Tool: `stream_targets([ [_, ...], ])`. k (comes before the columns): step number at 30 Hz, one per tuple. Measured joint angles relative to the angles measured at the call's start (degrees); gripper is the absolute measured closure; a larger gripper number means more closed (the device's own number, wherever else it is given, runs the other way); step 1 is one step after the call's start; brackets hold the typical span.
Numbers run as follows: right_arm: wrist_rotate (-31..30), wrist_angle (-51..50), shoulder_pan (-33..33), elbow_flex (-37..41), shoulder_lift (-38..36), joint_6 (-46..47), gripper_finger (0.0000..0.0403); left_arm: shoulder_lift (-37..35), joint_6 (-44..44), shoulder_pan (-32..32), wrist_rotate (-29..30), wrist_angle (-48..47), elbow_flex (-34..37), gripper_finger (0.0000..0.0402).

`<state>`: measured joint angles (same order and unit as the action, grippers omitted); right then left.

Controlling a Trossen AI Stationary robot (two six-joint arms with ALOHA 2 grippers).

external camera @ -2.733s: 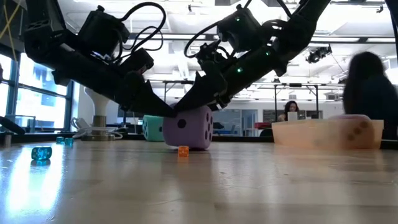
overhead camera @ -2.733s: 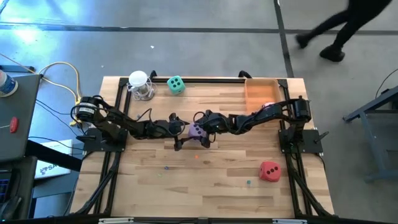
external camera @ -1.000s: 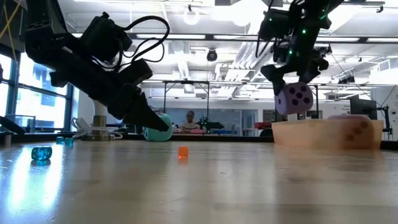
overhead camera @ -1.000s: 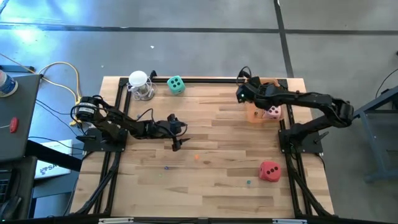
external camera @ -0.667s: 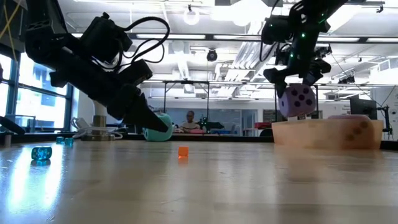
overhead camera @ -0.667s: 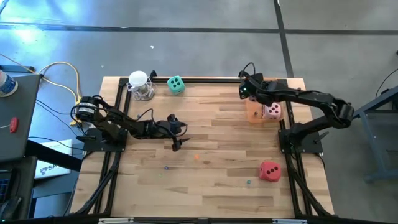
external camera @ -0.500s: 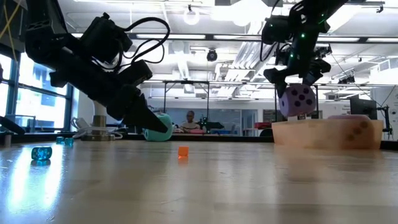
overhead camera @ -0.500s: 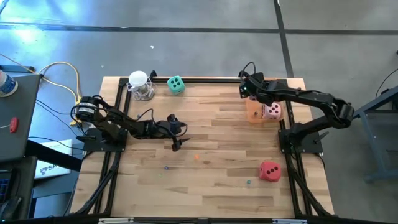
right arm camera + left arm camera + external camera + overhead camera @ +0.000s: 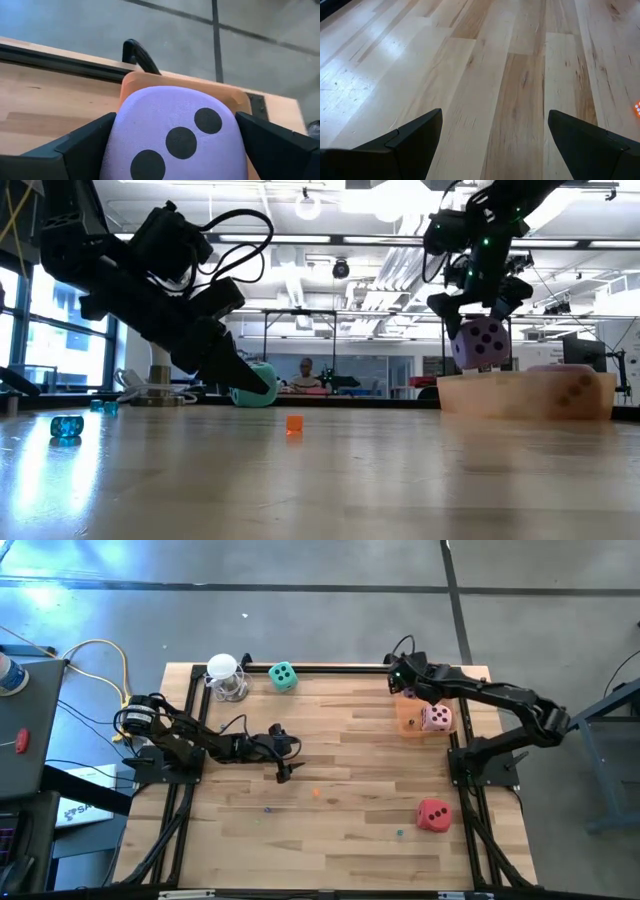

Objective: Pick & Place Dice
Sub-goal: Put the purple large die into the orange bin, then put the green large die into the orange bin

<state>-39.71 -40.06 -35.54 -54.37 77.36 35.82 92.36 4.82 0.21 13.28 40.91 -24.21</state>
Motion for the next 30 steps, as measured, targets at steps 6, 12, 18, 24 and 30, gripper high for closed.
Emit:
stream_targets([
  [6, 1.3, 0.0, -2.2, 0.0, 2.2, 0.1, 0.0018, 0.0, 0.0, 0.0, 0.0, 0.0, 0.0, 0.0049],
  [12, 1.3, 0.1, -3.8, 0.0, 7.3, -1.4, 0.0005, 0.0, 0.2, 0.0, 0.0, -0.2, 0.0, 0.0049],
  [18, 1.0, 3.2, -5.2, 0.0, 11.4, -1.2, 0.0013, 0.0, 0.2, 0.0, 0.0, -0.2, 0.0, 0.0049],
  [24, -0.4, 6.2, -4.9, 0.0, 11.5, -2.9, 0.0014, 0.0, 0.0, 0.0, 0.0, -0.2, 0.0, 0.0049],
  [30, -6.6, 6.4, -4.0, 0.0, 10.8, -3.1, 0.0014, 0.0, -0.3, 0.0, 0.0, -0.2, 0.0, 0.0049],
])
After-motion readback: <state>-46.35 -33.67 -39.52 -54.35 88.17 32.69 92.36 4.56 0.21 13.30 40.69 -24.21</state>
